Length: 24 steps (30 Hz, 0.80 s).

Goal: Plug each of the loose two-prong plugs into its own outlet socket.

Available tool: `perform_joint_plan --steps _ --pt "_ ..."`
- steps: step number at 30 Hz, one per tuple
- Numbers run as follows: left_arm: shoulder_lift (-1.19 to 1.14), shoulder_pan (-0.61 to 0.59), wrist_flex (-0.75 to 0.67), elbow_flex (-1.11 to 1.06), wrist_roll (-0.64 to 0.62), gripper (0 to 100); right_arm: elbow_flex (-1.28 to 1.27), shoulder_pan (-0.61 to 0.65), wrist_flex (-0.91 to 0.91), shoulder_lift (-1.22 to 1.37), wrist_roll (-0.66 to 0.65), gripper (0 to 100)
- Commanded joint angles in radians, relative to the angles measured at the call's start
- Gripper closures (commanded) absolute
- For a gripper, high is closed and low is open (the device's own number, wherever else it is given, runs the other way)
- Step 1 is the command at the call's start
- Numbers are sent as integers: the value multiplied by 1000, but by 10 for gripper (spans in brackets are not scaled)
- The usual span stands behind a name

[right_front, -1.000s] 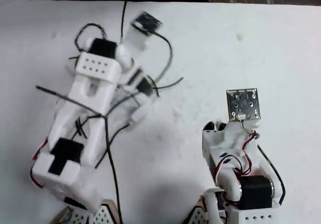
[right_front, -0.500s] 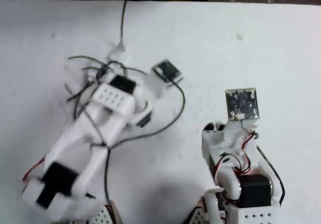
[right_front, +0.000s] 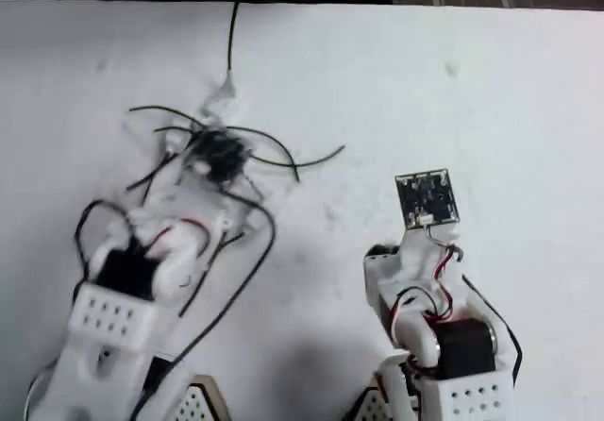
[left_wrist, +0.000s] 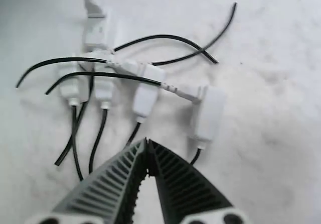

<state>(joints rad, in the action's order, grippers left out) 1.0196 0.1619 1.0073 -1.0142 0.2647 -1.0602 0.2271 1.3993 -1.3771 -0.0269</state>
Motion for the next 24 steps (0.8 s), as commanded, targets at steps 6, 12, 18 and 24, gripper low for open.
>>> perform_joint_plan --steps 6,12,18,24 --pt "397 -53 -58 -258 -80 976 -169 2 -168 -15 2 981" --pt "593 -131 -60 -417 -75 976 -284 2 -245 -16 2 981" --pt "785 -196 -60 -577 -71 976 -293 2 -237 -16 2 981" --pt "792 -191 -64 -634 -71 976 -364 1 -231 -94 2 981"
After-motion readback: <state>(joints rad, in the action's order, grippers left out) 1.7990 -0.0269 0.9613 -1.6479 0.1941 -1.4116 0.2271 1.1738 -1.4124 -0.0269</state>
